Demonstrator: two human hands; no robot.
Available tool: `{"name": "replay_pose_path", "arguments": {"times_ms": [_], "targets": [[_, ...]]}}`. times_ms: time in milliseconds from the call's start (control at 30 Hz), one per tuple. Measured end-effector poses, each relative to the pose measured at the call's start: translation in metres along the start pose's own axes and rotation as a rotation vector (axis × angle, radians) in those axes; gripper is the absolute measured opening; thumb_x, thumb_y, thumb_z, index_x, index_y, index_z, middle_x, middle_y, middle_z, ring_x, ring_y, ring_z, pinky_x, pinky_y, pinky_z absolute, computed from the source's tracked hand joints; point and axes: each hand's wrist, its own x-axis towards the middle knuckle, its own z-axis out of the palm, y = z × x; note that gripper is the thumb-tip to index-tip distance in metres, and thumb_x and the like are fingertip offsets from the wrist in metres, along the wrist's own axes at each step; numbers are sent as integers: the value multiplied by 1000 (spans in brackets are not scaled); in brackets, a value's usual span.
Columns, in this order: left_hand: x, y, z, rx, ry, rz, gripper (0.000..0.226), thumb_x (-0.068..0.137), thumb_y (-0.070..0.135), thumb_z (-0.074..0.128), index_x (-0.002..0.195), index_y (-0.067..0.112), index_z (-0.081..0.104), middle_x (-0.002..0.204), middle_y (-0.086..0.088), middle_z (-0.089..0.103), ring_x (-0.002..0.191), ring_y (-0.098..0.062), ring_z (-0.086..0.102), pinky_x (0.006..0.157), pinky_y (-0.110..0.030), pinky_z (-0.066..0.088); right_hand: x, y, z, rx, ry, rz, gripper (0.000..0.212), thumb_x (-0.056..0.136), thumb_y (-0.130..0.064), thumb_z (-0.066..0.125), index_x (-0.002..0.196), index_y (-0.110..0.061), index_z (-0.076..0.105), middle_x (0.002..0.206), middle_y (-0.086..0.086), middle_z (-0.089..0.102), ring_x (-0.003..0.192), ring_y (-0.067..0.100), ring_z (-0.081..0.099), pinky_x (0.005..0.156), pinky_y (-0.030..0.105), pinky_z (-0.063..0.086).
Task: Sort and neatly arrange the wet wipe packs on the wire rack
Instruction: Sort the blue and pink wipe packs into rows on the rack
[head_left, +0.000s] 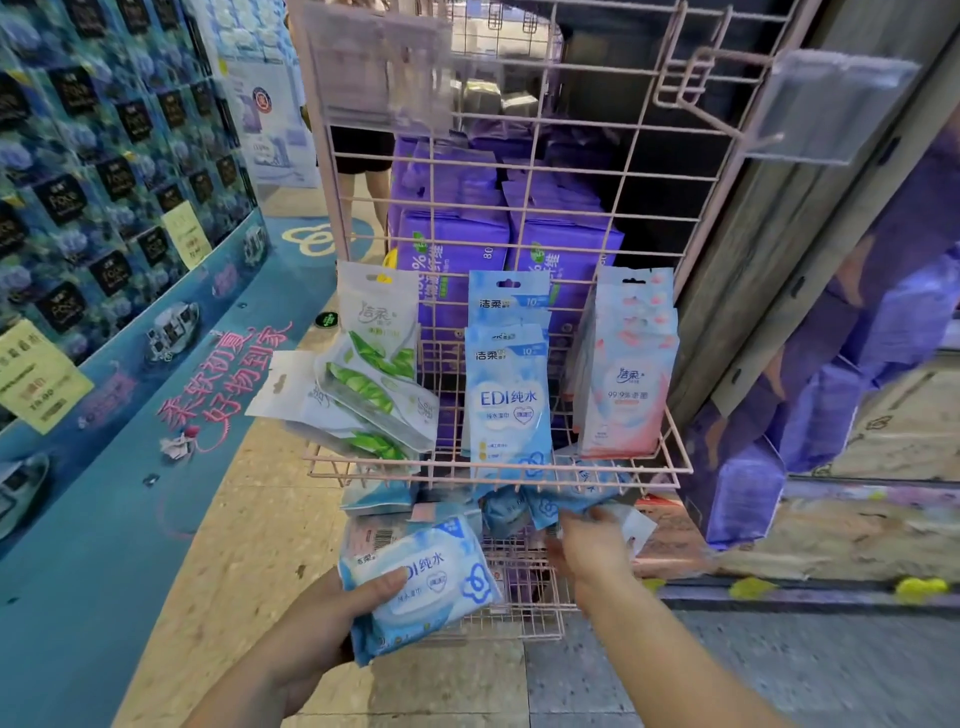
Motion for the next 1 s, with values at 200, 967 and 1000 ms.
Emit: {"name": "replay_pose_path", "arguments": {"times_ms": [200, 967, 1000], "targets": [[2, -8, 8, -59, 88, 11, 80, 38, 45, 89, 110, 15, 69, 104, -13, 74, 95, -32, 71, 92, -43, 49, 30, -11, 21, 84, 158, 164, 39, 90, -26, 60, 126, -15, 52, 139, 7, 53, 120, 23, 53, 101, 35, 44], [26, -45, 83, -152, 138, -103, 50, 67, 38, 78, 109, 13, 68, 99, -12, 75, 95, -33, 70, 85, -43, 53, -59, 29, -100, 179, -12, -85, 23, 89, 6, 56, 102, -12, 63, 92, 6, 72, 77, 22, 68, 70, 36, 55], [31, -48, 89, -180, 141, -115, 58, 61, 40, 80, 109, 12, 68, 100, -13, 75, 95, -33, 70, 84, -44, 54, -61, 27, -105, 179, 1, -90, 22, 89, 6, 57, 99, -13, 63, 90, 5, 71, 77, 23, 68, 72, 37, 54]]}}
